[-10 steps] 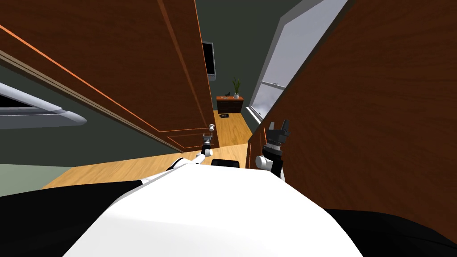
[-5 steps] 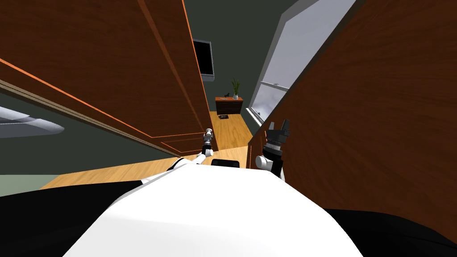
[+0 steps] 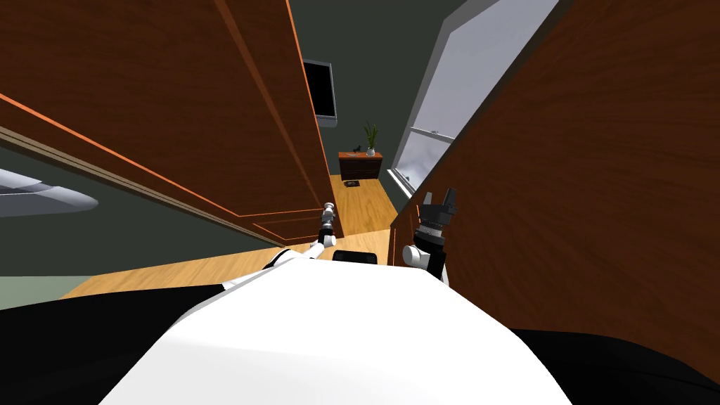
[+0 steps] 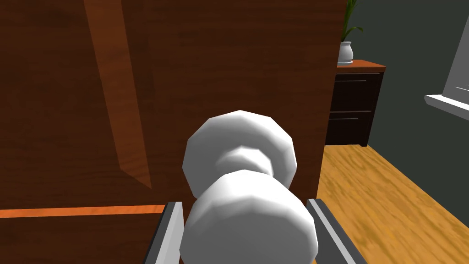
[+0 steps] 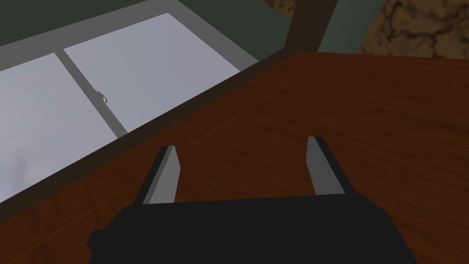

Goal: Pull the door open

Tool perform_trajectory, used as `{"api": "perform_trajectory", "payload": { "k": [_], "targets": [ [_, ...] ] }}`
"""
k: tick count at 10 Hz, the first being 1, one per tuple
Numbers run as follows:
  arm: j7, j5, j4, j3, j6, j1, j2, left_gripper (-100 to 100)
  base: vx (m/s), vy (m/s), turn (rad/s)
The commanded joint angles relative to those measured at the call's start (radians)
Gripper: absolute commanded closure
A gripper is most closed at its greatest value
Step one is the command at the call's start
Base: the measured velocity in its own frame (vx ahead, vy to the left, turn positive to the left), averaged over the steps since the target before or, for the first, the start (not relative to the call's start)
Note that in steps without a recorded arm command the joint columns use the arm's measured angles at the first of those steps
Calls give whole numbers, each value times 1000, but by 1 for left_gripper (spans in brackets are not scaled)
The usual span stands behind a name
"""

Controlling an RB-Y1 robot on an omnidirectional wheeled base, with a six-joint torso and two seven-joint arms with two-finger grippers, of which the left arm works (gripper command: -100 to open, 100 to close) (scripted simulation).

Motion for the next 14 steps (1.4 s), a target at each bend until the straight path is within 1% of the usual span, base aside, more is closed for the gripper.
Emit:
{"api": "perform_trajectory", "payload": {
  "k": [1, 2, 5, 8, 9, 14],
  "targets": [
    [1, 1, -1, 2, -3, 0, 2, 100, 0, 0, 0],
    [3, -1, 0, -1, 1, 1, 3, 100, -86, 16, 8],
    [6, -2, 0, -3, 1, 1, 6, 100, -165, 6, 4],
    [17, -4, 0, -8, 2, 2, 15, 100, -193, -20, 41],
    [17, -4, 0, -8, 2, 2, 15, 100, -144, -12, 22],
    [52, -13, -1, -25, 4, 5, 42, 100, -208, 2, 19]
  ]
}}
